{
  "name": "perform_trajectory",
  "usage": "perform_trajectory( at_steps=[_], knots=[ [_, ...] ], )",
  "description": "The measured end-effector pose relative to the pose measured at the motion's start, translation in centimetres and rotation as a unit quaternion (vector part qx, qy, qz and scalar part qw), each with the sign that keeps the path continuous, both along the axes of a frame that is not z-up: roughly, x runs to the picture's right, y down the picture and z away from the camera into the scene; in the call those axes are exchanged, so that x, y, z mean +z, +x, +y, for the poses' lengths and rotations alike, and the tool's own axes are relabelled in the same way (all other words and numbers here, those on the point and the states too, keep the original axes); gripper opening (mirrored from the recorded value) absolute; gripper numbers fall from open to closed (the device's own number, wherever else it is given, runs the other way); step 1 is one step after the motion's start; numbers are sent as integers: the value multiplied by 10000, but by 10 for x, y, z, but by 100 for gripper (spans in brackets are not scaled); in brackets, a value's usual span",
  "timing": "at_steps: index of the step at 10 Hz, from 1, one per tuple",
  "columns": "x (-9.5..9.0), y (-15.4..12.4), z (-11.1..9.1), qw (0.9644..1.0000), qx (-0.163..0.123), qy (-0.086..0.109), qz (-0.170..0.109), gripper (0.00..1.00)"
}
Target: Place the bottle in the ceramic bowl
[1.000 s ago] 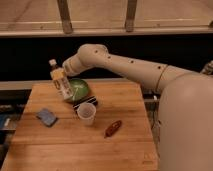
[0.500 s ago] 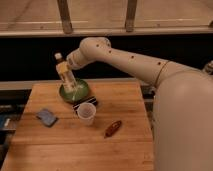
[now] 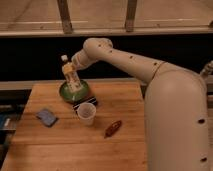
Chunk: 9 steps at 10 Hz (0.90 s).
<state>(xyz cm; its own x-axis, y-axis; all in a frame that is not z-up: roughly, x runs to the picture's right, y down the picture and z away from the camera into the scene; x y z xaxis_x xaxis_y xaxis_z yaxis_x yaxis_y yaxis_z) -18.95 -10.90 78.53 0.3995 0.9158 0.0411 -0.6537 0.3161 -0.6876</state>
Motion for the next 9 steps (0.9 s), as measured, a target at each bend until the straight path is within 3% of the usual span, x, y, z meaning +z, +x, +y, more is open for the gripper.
perform_trajectory(
  at_steps=[3, 6, 9],
  knots=[
    [24, -2, -9, 9998, -53, -160, 87, 0],
    [49, -9, -4, 9991, -123, -385, 157, 0],
    [62, -9, -1, 9983, -128, -515, 224, 0]
  ],
)
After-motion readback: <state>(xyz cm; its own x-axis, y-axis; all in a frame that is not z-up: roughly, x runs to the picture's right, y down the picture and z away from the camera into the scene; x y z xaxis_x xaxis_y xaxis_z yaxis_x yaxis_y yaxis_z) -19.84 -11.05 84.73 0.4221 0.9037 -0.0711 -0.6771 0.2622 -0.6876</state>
